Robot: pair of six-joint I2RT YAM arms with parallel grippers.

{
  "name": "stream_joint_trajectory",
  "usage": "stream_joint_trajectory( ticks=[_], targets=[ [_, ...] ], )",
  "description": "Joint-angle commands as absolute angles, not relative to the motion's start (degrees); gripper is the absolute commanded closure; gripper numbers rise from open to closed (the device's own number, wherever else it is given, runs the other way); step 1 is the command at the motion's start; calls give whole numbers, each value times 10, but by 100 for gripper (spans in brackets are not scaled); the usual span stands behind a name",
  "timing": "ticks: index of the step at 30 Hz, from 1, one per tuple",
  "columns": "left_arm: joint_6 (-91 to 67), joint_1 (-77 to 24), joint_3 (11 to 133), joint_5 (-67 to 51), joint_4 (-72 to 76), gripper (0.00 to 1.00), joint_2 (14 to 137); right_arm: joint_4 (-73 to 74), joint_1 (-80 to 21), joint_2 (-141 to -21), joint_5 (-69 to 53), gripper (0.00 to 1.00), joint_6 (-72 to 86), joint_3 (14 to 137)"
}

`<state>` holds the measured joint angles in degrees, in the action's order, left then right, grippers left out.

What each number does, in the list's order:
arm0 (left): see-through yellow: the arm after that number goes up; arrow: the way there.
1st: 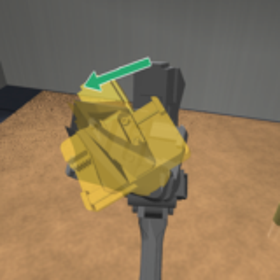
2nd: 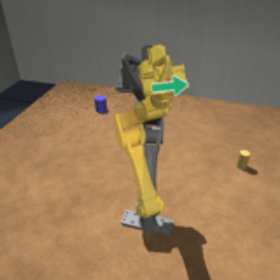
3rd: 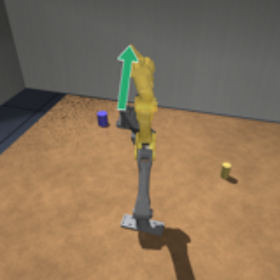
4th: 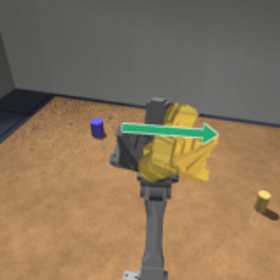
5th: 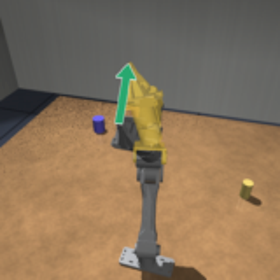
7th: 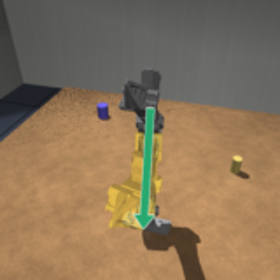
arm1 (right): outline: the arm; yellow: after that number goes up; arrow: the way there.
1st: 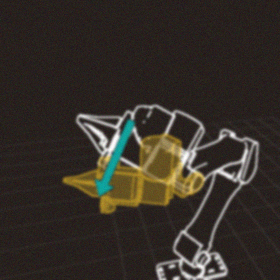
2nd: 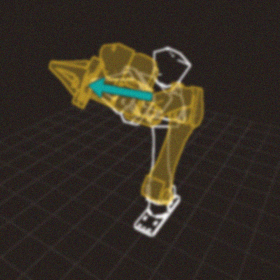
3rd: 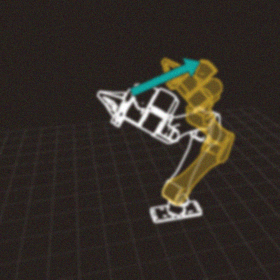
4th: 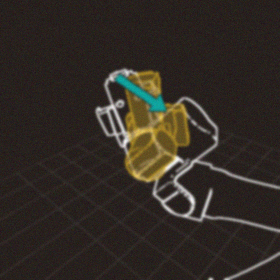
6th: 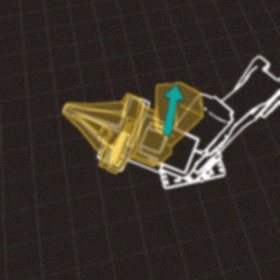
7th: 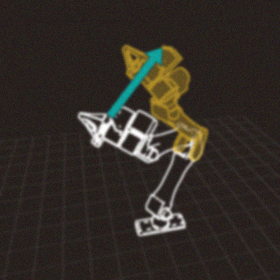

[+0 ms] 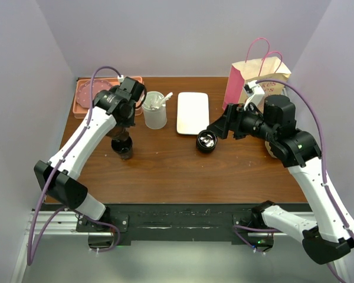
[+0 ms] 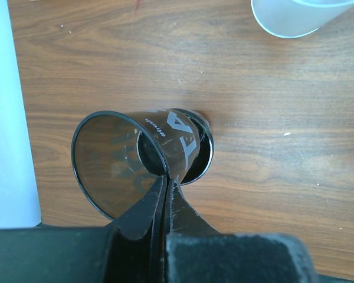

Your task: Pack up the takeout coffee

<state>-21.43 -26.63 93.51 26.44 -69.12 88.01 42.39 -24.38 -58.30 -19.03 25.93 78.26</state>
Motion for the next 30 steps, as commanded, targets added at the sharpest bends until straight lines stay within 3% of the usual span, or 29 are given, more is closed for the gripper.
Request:
stream_joint_trajectory(
  ticks=[1, 6, 15, 30],
  targets=[
    [-210, -289, 991, 279, -702, 100, 885, 409, -246, -586, -199, 18, 267, 796],
    [-216, -349, 1062, 311, -732, 100, 920, 420, -246, -587, -180, 18, 281, 810],
    [-257, -446, 1108, 312, -753, 100, 972, 474, -246, -572, -39, 16, 298, 856],
    [-319, -564, 988, 275, -633, 100, 1052, 502, -246, -512, 76, 16, 316, 874]
  ],
)
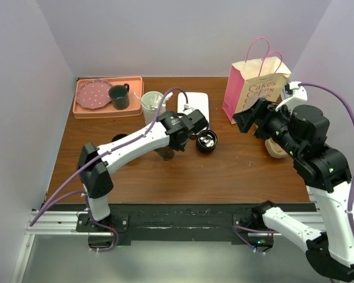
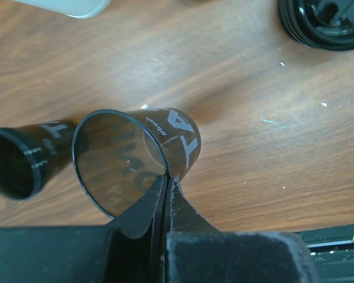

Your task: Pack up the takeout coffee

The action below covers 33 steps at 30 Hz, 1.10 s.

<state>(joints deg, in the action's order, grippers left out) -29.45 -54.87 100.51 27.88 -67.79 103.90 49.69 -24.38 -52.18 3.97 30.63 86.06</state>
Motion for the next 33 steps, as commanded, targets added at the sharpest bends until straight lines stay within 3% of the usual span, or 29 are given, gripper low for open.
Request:
stream_joint_trajectory(
  ticks=[1, 20, 33],
  targets=[
    [-320, -570, 984, 272, -628, 100, 1056, 503, -245, -512, 76, 16, 316, 874],
    [-337, -601, 940, 188, -577, 100, 1078, 499, -245, -519, 78, 15, 312, 863],
    [-333, -600, 1019, 184, -613, 68, 1058, 499, -246, -520, 63, 15, 320, 853]
  ],
)
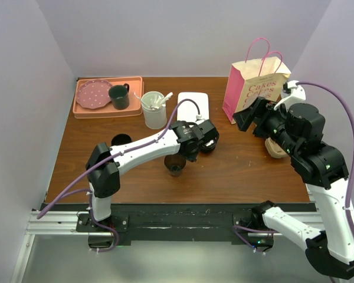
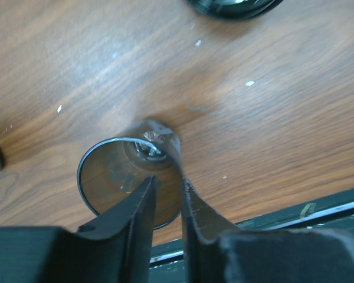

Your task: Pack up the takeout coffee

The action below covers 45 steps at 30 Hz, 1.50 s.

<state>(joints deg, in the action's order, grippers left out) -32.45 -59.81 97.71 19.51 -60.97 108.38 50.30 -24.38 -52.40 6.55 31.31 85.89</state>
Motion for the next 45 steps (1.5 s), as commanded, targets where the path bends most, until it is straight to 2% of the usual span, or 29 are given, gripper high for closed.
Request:
stream_joint_trajectory(
  ticks=[1, 5, 8, 9, 14, 15, 17, 21, 28, 35, 45],
  targets=[
    [-333, -600, 1022, 178, -607, 66, 1052, 499, -245, -520, 62, 15, 323, 846],
    [-337, -589, 1012, 159, -583, 56, 1023, 501, -245, -527, 62, 16, 321, 817],
    [-345, -554, 957, 105, -527, 46, 967, 488, -246, -544, 66, 21, 318, 781],
    [-347, -530, 912, 87, -482, 38, 947, 482, -245, -550, 65, 22, 317, 771],
    [-352, -474, 773, 11, -369, 13, 786, 403, -246, -614, 50, 39, 328, 698],
    [-350, -469, 739, 11, -351, 0, 767, 385, -246, -627, 47, 40, 328, 688],
    [-347, -468, 706, 13, -339, 0, 707, 323, -246, -662, 3, 42, 318, 657],
    [-350, -468, 606, 3, -297, 0, 614, 353, -254, -817, 20, 45, 314, 700],
    [-361, -468, 537, 59, -308, 0, 489, 360, -288, -917, 70, 47, 314, 767],
    [-334, -468, 530, 67, -328, 0, 450, 354, -315, -957, 68, 51, 330, 793],
    [-323, -468, 535, 64, -351, 0, 461, 363, -319, -1004, 83, 56, 331, 812]
  ],
)
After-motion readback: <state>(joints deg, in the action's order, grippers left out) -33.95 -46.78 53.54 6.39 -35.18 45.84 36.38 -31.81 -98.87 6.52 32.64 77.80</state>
